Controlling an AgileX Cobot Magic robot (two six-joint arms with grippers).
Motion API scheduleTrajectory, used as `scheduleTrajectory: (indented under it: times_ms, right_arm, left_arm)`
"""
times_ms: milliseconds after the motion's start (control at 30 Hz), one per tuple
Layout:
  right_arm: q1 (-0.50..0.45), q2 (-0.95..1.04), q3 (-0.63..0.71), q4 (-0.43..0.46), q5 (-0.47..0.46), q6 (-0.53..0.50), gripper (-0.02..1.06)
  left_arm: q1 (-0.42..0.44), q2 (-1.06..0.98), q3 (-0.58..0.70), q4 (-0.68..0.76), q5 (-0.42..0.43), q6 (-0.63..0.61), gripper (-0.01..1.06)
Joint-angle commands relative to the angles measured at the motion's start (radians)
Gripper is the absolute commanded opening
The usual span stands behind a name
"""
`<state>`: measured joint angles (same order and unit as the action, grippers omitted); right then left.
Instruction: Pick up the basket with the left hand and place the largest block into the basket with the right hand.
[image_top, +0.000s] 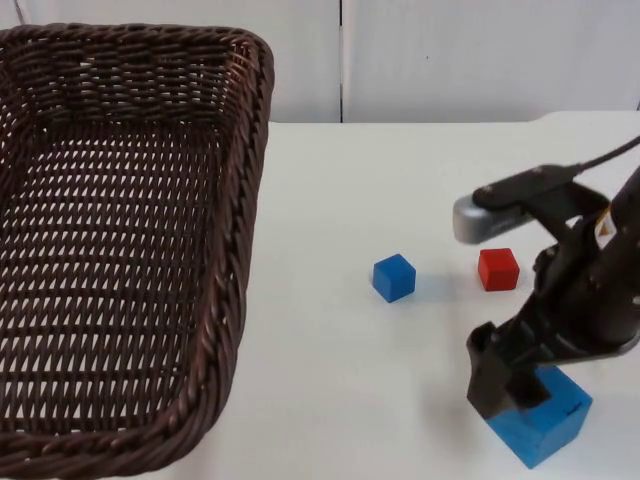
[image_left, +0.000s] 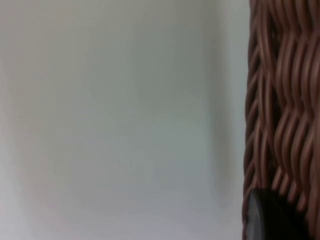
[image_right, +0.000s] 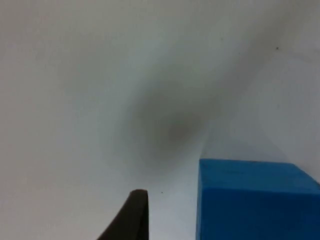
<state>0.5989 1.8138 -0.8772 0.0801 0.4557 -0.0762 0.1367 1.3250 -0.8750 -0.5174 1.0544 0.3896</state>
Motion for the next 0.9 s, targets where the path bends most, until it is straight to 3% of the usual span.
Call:
scheduleTrajectory:
  times_ms: [0, 233, 333, 367, 400, 500, 567, 667, 700, 733, 833, 867]
  right_arm:
    - [0.007, 0.032, 0.003, 0.0, -0.015, -0.01, 0.98]
    - [0.007, 0.069, 0.003, 0.0, -0.038, -0.01, 0.98]
    - [0.007, 0.085, 0.003, -0.002, -0.036, -0.01, 0.92]
    - [0.007, 0.087, 0.003, 0.0, -0.034, -0.01, 0.85]
    - [0.007, 0.087, 0.003, 0.0, -0.034, -0.01, 0.85]
    - [0.007, 0.087, 0.003, 0.0, -0.032, -0.01, 0.69]
    - [0.007, 0.087, 0.003, 0.0, -0.03, -0.01, 0.64]
    - [0.007, 0.087, 0.003, 0.0, -0.02, -0.01, 0.42]
    - [0.007, 0.087, 0.003, 0.0, -0.02, -0.01, 0.42]
    - [0.007, 0.087, 0.003, 0.0, -0.016, -0.011, 0.36]
    - [0.007, 0.087, 0.001, 0.0, 0.0, -0.014, 0.1]
    - [0.007, 0.087, 0.001, 0.0, 0.0, -0.014, 0.1]
  left_arm:
    - [0.002, -0.01, -0.008, -0.021, 0.002, 0.006, 0.0]
    - [0.002, -0.01, -0.008, -0.021, 0.002, 0.006, 0.0]
    - [0.002, -0.01, -0.008, -0.021, 0.002, 0.006, 0.0]
    - [0.002, -0.01, -0.008, -0.021, 0.002, 0.006, 0.0]
    - [0.002, -0.01, -0.008, -0.021, 0.002, 0.006, 0.0]
    - [0.002, -0.01, -0.008, -0.021, 0.002, 0.006, 0.0]
    - [0.002, -0.01, -0.008, -0.021, 0.002, 0.006, 0.0]
    - [0.002, -0.01, -0.008, -0.021, 0.002, 0.006, 0.0]
    - [0.002, -0.01, -0.008, -0.021, 0.002, 0.006, 0.0]
    - [0.002, -0.01, -0.008, -0.021, 0.002, 0.006, 0.0]
    - [0.002, -0.01, -0.008, -0.021, 0.002, 0.006, 0.0]
    - [0.002, -0.01, -0.008, -0.021, 0.002, 0.006, 0.0]
